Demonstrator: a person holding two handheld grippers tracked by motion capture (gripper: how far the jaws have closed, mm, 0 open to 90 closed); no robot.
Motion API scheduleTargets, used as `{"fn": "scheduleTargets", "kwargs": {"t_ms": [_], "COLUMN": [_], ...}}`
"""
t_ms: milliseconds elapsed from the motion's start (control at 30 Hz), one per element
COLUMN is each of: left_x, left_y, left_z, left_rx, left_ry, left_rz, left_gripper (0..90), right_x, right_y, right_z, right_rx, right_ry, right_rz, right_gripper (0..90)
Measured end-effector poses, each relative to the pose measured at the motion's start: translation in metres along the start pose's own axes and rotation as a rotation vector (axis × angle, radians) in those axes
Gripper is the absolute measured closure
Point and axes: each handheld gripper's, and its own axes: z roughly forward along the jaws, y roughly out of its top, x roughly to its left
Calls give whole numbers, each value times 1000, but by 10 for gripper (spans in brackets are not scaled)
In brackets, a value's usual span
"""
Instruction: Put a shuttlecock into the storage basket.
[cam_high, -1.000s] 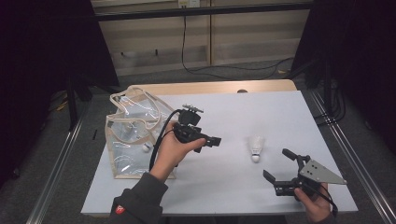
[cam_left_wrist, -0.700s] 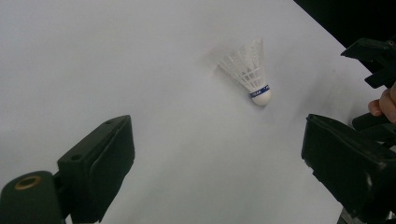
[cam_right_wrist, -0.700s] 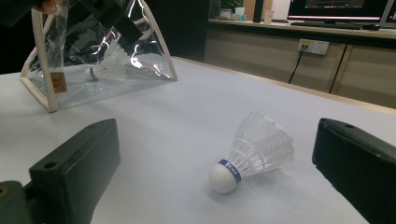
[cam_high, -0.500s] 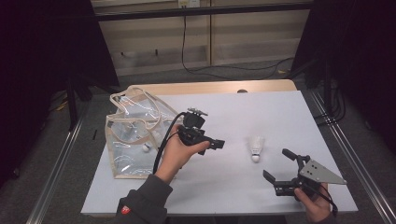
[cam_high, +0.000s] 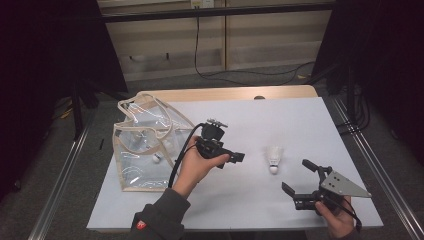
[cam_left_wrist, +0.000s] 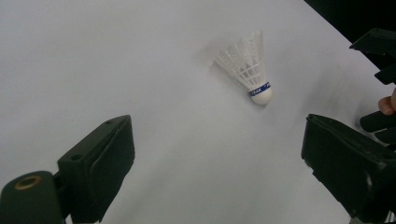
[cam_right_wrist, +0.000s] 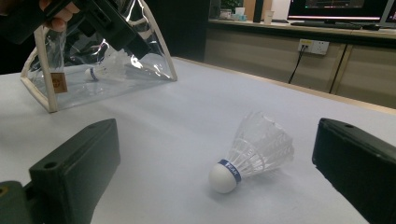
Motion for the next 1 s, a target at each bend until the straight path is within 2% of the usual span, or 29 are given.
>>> {"fn": "scheduleTargets", "kwargs": {"t_ms": [1000], "left_x": [-6], "left_y": [-3], "left_z": [31], "left_rx": [11], "left_ry": [8], "left_rz": [4], "left_gripper": [97], "right_x": [0], "right_y": [0], "right_z": [0], "right_rx": [1], "right_ry": [3], "right_rz": [3], "right_gripper": [7]}}
